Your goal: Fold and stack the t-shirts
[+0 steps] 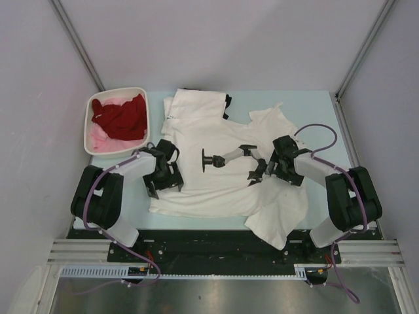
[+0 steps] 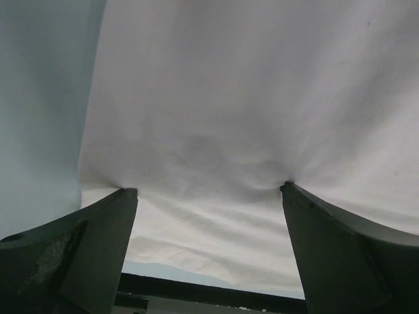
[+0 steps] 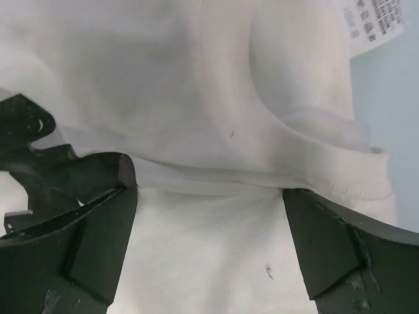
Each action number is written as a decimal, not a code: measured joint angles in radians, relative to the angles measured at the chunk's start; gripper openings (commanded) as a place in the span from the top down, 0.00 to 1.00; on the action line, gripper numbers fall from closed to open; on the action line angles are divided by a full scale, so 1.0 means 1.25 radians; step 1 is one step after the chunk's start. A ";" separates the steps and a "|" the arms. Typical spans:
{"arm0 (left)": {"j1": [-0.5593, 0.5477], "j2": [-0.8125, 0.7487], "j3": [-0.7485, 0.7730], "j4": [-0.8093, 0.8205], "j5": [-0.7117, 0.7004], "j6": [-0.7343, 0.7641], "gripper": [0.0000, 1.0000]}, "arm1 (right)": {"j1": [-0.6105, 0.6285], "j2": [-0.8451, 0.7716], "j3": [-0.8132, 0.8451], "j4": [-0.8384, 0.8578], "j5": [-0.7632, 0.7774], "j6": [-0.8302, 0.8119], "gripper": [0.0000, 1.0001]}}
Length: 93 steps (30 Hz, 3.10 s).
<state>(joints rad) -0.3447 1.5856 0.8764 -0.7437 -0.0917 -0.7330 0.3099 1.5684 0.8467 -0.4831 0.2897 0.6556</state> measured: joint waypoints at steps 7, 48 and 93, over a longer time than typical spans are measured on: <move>0.001 -0.023 0.027 0.073 -0.022 0.003 0.00 | -0.002 -0.040 -0.003 0.010 0.064 -0.012 0.00; 0.047 -0.410 -0.294 0.054 -0.089 -0.139 0.44 | 0.364 -0.495 -0.032 -0.250 0.247 0.041 0.00; 0.090 -0.464 -0.249 0.094 -0.009 -0.062 1.00 | 0.715 -0.506 -0.137 -0.579 0.079 0.629 0.10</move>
<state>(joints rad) -0.2325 1.0050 0.5655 -0.6258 -0.1024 -0.8101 1.2041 0.9360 0.6754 -1.2068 0.3889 1.4414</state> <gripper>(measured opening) 0.011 0.904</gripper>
